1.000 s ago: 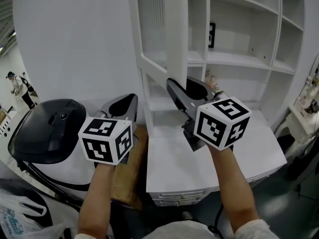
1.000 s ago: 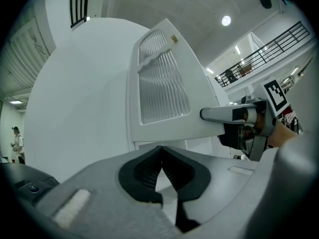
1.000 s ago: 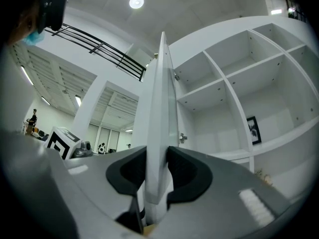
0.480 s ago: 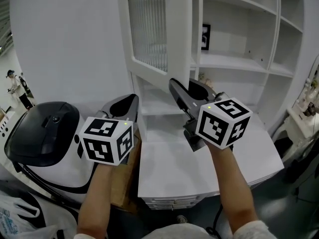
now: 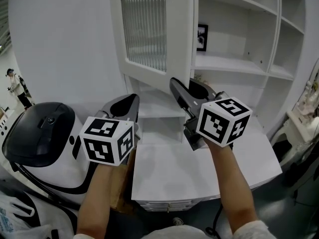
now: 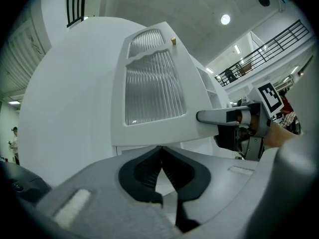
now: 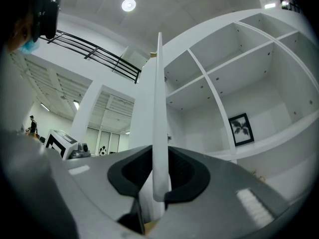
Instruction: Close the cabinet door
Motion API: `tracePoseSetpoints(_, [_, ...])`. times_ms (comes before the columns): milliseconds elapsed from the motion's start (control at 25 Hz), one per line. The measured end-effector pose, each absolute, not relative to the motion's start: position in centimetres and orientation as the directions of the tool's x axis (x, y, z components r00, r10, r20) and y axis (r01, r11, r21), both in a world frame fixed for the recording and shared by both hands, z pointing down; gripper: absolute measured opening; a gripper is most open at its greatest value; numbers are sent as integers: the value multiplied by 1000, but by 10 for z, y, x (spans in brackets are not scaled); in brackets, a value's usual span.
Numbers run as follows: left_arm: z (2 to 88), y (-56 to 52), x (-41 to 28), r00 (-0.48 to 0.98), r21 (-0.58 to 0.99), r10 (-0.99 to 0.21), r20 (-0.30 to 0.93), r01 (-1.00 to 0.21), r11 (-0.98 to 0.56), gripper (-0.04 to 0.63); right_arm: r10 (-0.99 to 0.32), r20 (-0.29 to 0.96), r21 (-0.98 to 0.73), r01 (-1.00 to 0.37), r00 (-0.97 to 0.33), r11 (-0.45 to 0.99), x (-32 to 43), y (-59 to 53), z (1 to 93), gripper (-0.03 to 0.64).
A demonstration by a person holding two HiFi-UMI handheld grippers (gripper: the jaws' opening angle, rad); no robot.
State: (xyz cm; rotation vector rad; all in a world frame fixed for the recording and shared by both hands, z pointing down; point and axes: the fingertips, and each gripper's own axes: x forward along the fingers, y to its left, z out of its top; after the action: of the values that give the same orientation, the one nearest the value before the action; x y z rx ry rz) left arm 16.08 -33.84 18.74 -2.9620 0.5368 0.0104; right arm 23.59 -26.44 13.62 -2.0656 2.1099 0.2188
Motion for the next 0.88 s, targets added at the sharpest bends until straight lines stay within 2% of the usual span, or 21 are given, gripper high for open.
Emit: tracePoseSetpoints(880, [178,-339,206,925,-131,-377,-51,-381,-915,-6,-970,-244,-30,-999,-27,35,285,-274,138,98])
